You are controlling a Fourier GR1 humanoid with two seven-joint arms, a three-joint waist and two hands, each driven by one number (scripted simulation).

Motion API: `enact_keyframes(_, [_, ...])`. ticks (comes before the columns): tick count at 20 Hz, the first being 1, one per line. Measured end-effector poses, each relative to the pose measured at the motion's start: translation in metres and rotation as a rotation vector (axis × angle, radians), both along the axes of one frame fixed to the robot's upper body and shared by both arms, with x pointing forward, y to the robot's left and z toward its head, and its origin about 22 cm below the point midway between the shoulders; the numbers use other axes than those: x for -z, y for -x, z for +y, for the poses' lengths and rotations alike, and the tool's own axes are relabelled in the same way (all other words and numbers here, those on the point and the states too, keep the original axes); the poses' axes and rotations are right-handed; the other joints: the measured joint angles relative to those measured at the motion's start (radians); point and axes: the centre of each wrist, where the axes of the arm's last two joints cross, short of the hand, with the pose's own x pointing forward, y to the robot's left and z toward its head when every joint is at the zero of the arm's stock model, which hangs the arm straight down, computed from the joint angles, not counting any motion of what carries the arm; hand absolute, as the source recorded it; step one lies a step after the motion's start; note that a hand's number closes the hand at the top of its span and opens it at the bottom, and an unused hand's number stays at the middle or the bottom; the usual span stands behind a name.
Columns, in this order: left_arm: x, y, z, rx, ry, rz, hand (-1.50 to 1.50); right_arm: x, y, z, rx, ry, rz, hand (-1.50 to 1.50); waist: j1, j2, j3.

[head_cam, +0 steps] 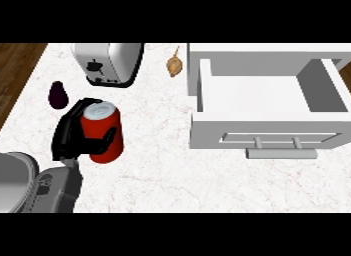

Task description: Pick up the can, place it into the drawer and close the drawer

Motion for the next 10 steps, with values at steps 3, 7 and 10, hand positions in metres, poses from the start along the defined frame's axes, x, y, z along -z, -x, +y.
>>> enact_keyframes(3, [-0.022,-0.008,-0.022,0.024,-0.023,-0.029,1.50,-0.004,0.001,0.003,-0.003,0.006,-0.001,-1.50,-0.003,0.001,0.000])
enact_keyframes(7, [-0.058,-0.016,-0.046,0.060,-0.040,-0.065,1.50,-0.007,0.003,0.001,0.002,0.001,-0.007,-1.50,-0.005,0.001,0.000])
enact_keyframes(10, [-0.080,-0.023,-0.069,0.084,-0.049,-0.083,1.50,-0.010,0.000,0.002,0.000,-0.002,-0.010,-1.50,-0.007,0.001,0.000])
